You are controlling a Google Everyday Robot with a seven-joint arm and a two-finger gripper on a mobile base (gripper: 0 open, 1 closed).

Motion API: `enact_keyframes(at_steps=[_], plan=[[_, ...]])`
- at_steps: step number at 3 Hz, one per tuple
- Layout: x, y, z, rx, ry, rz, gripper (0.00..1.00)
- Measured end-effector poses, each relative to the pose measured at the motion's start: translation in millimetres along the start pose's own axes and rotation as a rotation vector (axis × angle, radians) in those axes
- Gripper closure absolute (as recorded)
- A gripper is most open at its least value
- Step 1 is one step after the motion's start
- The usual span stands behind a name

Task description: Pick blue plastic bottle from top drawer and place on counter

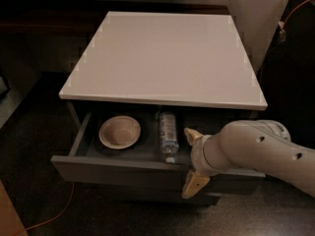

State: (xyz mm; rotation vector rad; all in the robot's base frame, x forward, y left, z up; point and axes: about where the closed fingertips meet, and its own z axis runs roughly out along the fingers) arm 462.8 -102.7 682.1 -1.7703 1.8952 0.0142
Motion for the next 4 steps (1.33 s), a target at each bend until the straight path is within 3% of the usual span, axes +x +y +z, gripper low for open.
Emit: enact_keyframes(at_steps=[1, 3, 4], plan=[[-14.7, -17.7, -18.0, -0.007, -0.005, -0.018, 0.00], [-35.9, -40.6, -39.0, -0.099, -0.021, -0.034, 0.02], [-29.6, -58.1, -30.4, -0.113, -0.014, -0.005, 0.25]])
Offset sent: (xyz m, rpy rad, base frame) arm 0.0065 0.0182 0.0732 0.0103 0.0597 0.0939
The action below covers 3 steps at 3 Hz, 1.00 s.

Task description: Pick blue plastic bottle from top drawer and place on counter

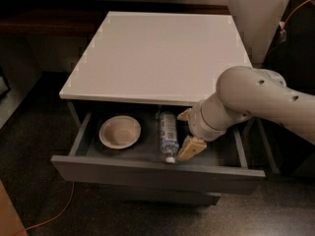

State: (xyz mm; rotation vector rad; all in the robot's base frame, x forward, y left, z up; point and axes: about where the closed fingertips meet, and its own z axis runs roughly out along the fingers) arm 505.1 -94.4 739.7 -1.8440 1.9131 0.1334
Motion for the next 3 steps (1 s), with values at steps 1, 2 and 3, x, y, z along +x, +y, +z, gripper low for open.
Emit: enact_keyframes(at_steps=[1, 2, 3], plan=[[6.0, -14.4, 15.2, 0.002, 0.014, 0.004, 0.48], [17.5, -16.1, 47.5, -0.017, 0.034, 0.017, 0.80], [26.5, -11.7, 67.1, -0.034, 0.042, 0.031, 1.00]])
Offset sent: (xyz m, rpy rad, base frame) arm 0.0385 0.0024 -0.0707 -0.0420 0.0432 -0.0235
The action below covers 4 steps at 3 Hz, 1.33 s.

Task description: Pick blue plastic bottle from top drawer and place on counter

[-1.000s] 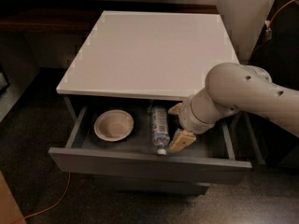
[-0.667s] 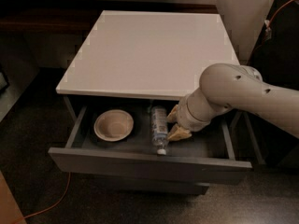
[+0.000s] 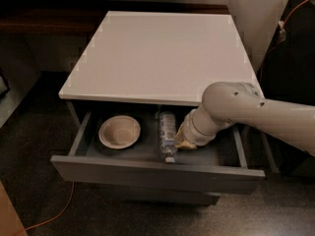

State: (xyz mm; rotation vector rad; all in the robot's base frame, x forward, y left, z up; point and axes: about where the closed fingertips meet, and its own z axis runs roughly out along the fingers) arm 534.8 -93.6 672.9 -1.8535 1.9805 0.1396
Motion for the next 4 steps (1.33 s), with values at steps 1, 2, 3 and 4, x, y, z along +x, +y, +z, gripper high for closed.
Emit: enact_keyframes(at_steps=[1, 2, 3, 4], plan=[[15.5, 11.6, 14.2, -0.015, 0.000, 0.035, 1.00], [22.8, 23.8, 17.0, -0.023, 0.001, 0.052, 1.00], [27.7, 41.1, 16.9, -0.033, 0.000, 0.066, 1.00], [29.1, 57.6, 13.9, -0.036, -0.002, 0.073, 1.00]])
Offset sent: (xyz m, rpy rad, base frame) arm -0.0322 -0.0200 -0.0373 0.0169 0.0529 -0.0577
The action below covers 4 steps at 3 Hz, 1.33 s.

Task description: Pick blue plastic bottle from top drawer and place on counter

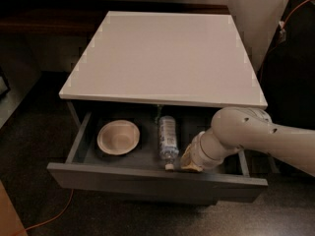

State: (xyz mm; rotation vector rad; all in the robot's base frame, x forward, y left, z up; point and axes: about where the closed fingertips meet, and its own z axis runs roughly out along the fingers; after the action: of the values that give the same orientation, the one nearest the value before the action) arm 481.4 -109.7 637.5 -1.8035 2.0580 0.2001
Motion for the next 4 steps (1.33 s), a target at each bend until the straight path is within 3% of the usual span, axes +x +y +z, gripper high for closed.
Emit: enact_keyframes(at_steps=[4], plan=[[5.8, 66.9, -9.4, -0.011, 0.014, 0.023, 1.00]])
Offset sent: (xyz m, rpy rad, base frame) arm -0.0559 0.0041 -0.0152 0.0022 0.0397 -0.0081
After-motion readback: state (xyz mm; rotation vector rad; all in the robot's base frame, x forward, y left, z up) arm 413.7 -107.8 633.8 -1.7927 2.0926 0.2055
